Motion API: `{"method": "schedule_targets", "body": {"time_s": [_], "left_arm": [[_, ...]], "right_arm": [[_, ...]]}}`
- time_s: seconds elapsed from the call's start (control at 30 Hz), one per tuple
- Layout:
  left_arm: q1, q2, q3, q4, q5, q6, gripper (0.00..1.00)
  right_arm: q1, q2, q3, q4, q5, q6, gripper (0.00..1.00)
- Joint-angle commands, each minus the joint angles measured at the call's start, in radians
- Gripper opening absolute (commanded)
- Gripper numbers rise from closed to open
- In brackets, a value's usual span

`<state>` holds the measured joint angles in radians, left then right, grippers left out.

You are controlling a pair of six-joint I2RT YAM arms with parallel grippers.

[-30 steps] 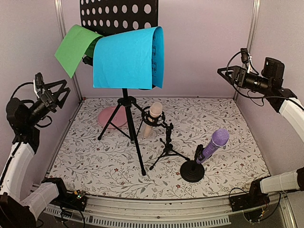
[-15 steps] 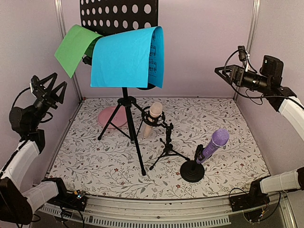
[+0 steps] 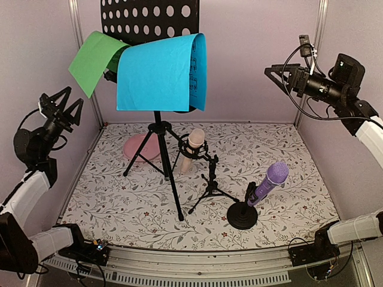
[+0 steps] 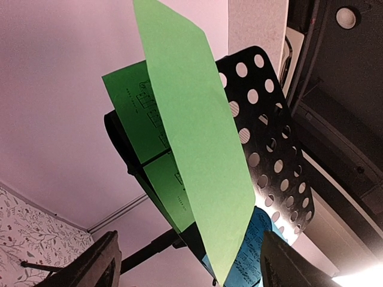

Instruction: Pack up the instrument practice props

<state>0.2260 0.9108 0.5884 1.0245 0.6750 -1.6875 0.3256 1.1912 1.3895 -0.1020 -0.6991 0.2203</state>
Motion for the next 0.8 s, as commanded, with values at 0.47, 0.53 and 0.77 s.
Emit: {"method": "schedule_targets", "body": {"time_s": [0.47, 0.53, 0.77], "left_arm": [[-0.065, 0.094, 0.008, 0.043, -0.076, 0.091, 0.81], [-0.068, 0.094, 0.008, 0.035, -0.082, 0.099, 0.82], [-0.071, 0.055, -0.033, -0.039, -0.135, 0.123, 0.81]], "right_arm": [[0.338, 0.008, 0.146, 0.293, 0.210, 0.065, 0.99], [0.436, 0.032, 0.170, 0.277, 0.294, -0.008, 0.99], [0.674, 0.130, 0.285, 0.220, 0.451, -0.207, 0.99]]}}
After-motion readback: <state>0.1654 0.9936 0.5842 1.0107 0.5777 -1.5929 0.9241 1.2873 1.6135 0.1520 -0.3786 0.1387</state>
